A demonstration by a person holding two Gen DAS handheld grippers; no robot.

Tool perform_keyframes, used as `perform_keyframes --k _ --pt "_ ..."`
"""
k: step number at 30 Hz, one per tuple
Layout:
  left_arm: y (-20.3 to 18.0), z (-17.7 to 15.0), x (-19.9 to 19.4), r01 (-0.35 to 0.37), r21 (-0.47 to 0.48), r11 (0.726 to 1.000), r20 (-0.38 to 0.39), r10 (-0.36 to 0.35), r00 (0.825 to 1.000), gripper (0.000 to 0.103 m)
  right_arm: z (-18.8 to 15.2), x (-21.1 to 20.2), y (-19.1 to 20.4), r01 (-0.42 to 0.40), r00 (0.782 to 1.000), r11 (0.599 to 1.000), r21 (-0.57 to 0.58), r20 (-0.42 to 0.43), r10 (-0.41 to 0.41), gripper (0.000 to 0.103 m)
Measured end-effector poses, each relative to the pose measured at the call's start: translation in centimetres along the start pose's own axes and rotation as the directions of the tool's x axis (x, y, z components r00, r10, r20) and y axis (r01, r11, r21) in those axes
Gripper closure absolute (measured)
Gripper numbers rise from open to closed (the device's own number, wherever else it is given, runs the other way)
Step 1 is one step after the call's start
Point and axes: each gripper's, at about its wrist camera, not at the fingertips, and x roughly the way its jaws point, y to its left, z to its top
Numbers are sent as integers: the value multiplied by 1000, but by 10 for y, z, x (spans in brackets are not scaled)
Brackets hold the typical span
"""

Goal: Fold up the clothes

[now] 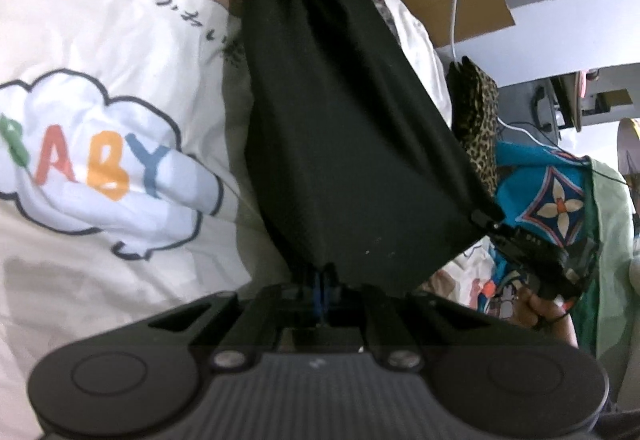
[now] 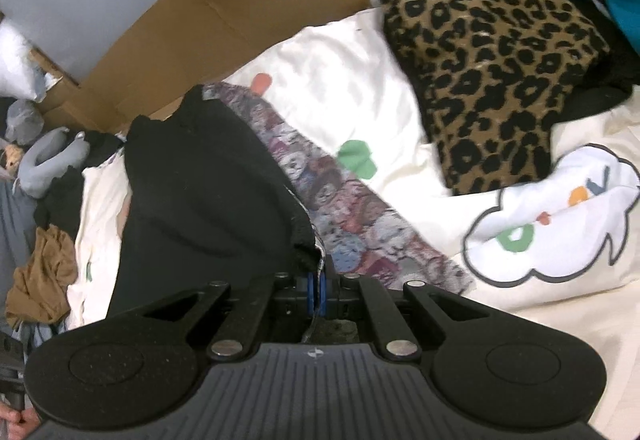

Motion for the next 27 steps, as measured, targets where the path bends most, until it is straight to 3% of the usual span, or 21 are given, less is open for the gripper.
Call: perform_keyframes --k 2,6,8,11,13,14,17,27 --pt "-2 2 7 -11 5 1000 -15 11 1000 97 0 3 -7 19 1000 1000 13 -1 -19 102" --pt "-2 -2 18 -24 9 1000 -46 24 999 71 -6 15 -19 39 999 999 26 -28 -38 102" --pt "-5 -2 28 -18 6 1000 -57 18 998 65 -8 20 -21 51 998 998 36 -39 -49 98" --pt "-5 -6 42 -17 11 1000 -86 18 996 67 -8 24 -27 59 998 996 59 -37 -57 97" --pt "-6 -9 48 -14 16 1000 -107 16 994 76 -7 26 -30 56 998 996 66 -32 -54 97" --pt "-7 -11 50 -13 18 1000 -116 15 993 87 -6 26 -31 55 998 996 69 -30 -53 97" --pt "-6 -14 49 -16 20 1000 -122 19 992 92 -7 27 -33 38 999 997 70 -22 -36 100" --pt "-11 -19 55 16 47 999 -134 -9 991 97 -5 13 -37 63 998 996 70 7 -63 102"
